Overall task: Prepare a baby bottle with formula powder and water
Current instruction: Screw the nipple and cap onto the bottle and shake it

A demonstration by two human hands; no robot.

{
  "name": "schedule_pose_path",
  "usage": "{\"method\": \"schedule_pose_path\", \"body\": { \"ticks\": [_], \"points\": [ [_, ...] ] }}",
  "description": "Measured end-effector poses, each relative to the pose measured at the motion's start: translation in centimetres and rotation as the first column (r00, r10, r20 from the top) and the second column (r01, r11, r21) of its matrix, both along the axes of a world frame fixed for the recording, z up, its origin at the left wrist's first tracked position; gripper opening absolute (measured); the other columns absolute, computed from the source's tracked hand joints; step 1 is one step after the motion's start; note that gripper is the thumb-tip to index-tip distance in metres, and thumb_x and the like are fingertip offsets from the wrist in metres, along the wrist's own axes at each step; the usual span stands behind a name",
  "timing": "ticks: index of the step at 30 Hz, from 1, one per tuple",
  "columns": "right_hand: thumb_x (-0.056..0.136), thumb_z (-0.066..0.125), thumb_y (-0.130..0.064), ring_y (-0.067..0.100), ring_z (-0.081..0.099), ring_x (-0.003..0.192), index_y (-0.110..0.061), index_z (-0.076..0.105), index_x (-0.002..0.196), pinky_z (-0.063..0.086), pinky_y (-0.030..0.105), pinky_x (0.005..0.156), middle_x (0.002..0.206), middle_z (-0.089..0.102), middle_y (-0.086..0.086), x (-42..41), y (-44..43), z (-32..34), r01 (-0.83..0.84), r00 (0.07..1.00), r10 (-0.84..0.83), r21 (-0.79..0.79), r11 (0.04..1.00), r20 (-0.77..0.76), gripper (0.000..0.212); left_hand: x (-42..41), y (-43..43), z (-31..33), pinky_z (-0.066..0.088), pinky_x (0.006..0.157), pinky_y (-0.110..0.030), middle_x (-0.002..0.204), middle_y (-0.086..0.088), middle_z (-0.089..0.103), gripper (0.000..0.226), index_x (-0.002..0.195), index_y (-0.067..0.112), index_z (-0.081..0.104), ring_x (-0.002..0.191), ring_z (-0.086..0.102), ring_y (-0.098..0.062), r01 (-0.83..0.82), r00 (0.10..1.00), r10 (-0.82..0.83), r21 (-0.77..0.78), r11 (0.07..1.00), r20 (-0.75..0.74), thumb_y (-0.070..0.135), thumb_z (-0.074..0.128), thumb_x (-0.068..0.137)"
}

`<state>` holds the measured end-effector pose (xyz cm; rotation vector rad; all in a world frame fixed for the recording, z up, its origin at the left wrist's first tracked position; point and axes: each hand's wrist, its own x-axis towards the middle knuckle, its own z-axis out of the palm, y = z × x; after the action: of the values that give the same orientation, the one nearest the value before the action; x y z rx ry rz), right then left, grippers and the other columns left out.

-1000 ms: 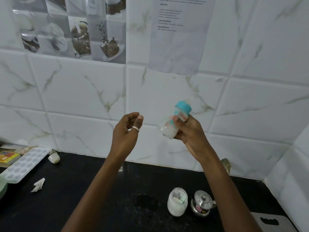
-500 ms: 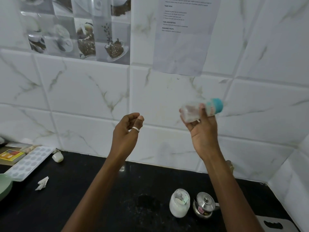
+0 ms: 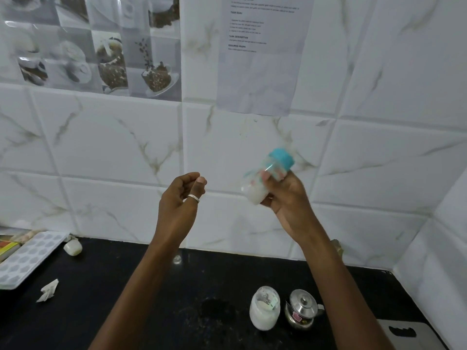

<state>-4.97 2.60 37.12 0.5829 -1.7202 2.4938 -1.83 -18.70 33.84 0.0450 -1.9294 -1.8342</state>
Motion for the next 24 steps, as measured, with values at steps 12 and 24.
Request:
{"method": "schedule_pose_path", "body": {
  "ticks": [12,24],
  "points": [
    [0.087,0.072,-0.034,0.044,0.066,0.116,-0.004,0.048,0.138,0.059,0.049,0.092,0.122,0.069,0.018,-0.4,0.0,0.4,0.078,0.997,-0.065,-0.342,0.937,0.049,0.063,0.4,0.4,0.2,0.054,0.104,-0.042,0.107,0.012,0.076,0.029,0.122,0.027,0.066,0.104,0.071,-0.008,0.020,1.000,-0.020,0.010,1.000,-0.007,0.043,0.061,0.098],
    [0.091,0.071,-0.035,0.040,0.067,0.116,-0.009,0.051,0.131,0.060,0.046,0.090,0.116,0.071,0.015,-0.4,-0.2,0.4,0.110,0.993,-0.098,-0.176,0.978,0.072,0.051,0.4,0.4,0.2,0.053,0.105,-0.044,0.107,0.009,0.076,0.025,0.119,0.029,0.067,0.105,0.071,-0.010,0.040,0.999,-0.040,0.013,0.999,-0.009,0.042,0.062,0.098]
  ]
}}
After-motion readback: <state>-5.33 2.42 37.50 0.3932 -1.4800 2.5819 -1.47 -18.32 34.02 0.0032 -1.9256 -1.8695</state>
